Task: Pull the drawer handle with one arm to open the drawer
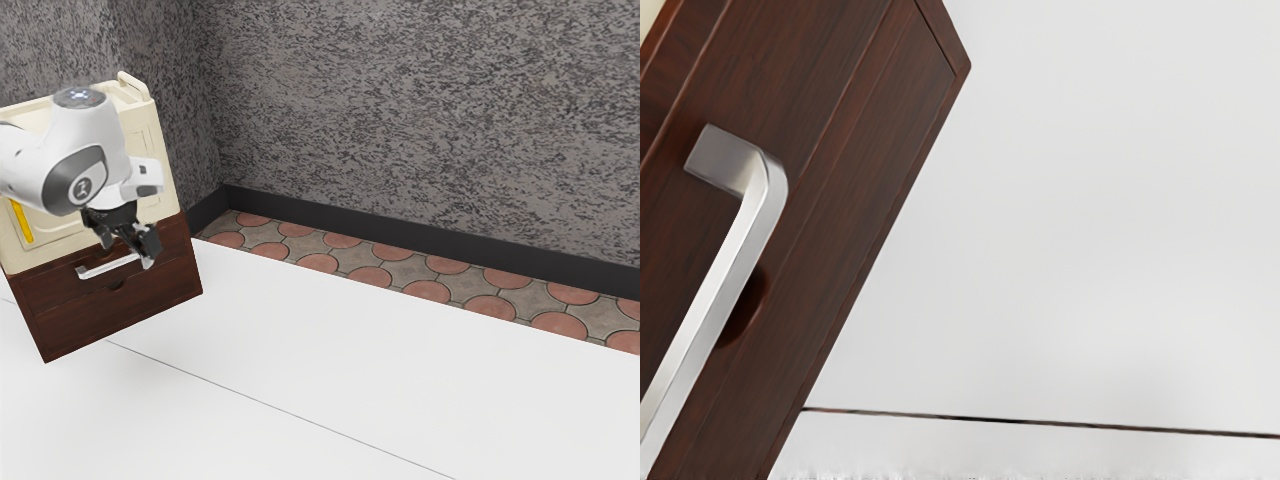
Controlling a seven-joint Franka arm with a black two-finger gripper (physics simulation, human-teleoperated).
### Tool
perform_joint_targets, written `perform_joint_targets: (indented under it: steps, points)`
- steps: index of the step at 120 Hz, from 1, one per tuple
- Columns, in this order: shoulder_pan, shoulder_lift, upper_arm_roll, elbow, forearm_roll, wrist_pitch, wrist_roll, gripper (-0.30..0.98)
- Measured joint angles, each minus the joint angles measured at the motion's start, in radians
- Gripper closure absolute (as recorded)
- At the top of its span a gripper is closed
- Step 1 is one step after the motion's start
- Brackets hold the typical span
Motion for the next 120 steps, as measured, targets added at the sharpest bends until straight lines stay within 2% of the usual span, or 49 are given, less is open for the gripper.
perform_joint_targets:
  steps: [20, 34, 48, 75, 120]
  points:
    - [-0.008, 0.072, 0.046, 0.004, 0.035, 0.038, 0.001, 0.0]
    - [0.015, 0.102, 0.053, 0.009, 0.098, 0.072, 0.004, 0.0]
    - [0.031, 0.121, 0.052, 0.012, 0.128, 0.094, 0.005, 0.0]
    - [-0.019, 0.138, 0.049, 0.019, 0.191, 0.118, 0.006, 0.0]
    - [-0.013, 0.199, 0.05, 0.051, 0.232, 0.135, 0.007, 0.0]
